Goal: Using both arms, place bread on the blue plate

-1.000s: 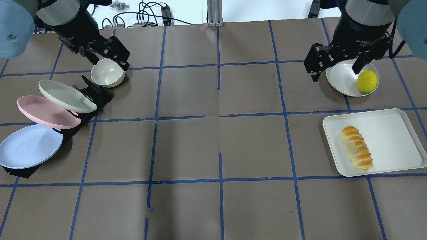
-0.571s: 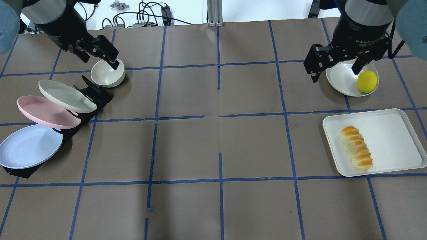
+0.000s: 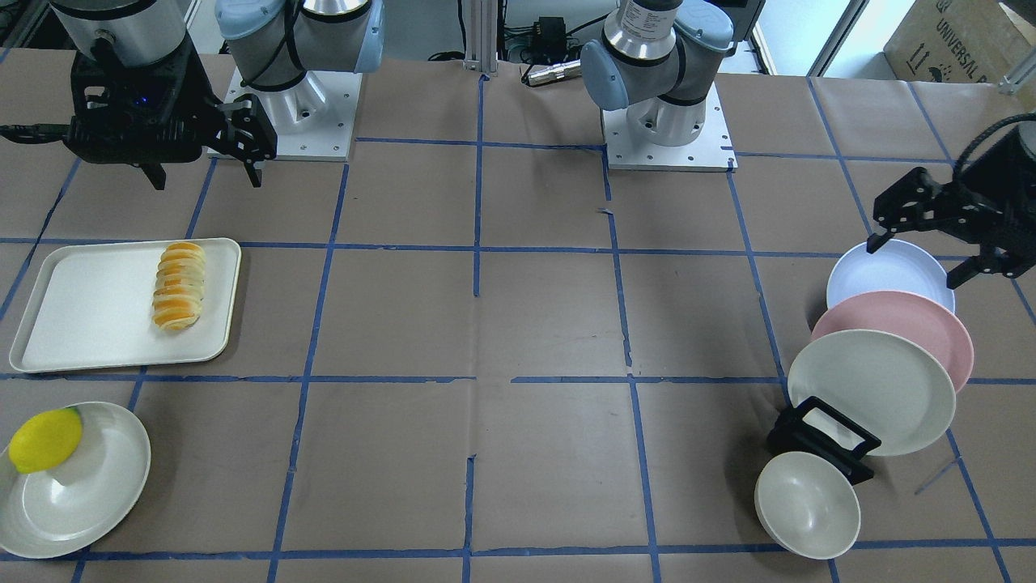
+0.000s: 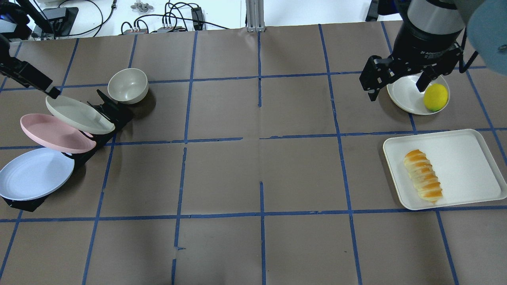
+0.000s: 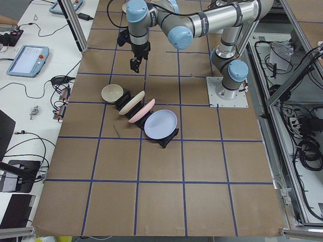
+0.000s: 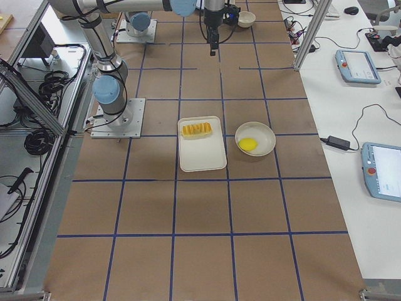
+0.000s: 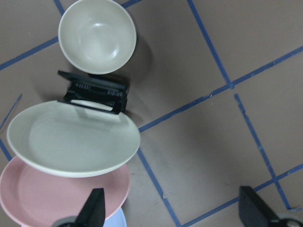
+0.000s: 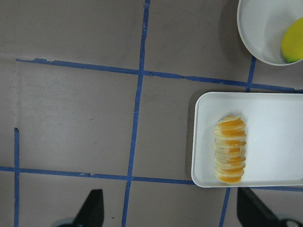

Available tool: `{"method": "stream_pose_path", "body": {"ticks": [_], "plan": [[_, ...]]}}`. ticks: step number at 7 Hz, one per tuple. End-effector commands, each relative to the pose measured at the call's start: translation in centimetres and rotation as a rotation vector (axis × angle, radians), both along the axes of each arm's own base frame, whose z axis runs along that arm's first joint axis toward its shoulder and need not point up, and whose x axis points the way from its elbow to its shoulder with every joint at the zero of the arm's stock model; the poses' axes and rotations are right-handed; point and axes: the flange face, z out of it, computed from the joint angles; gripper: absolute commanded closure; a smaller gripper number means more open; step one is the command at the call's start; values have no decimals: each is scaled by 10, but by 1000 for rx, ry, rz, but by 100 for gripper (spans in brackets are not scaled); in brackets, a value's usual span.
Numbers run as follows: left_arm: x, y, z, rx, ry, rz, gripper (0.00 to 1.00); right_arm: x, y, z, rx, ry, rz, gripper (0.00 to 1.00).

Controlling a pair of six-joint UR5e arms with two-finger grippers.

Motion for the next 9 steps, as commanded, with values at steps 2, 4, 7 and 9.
{"method": "stream_pose_path", "body": {"ticks": [2,4,7,9], "plan": [[134,15,-53,49,53,18,0,-77,-7,-56,37,-13,7,1],[168,21,-77,71,80,22,0,-162,14,-118,47,-39,93,4],[226,28,-133,121,137,73,0,-176,51,-213,-30,-6,30,6],[249,19,-188,150,184,63,0,-171,61,-234,-43,-2,26,9]]}}
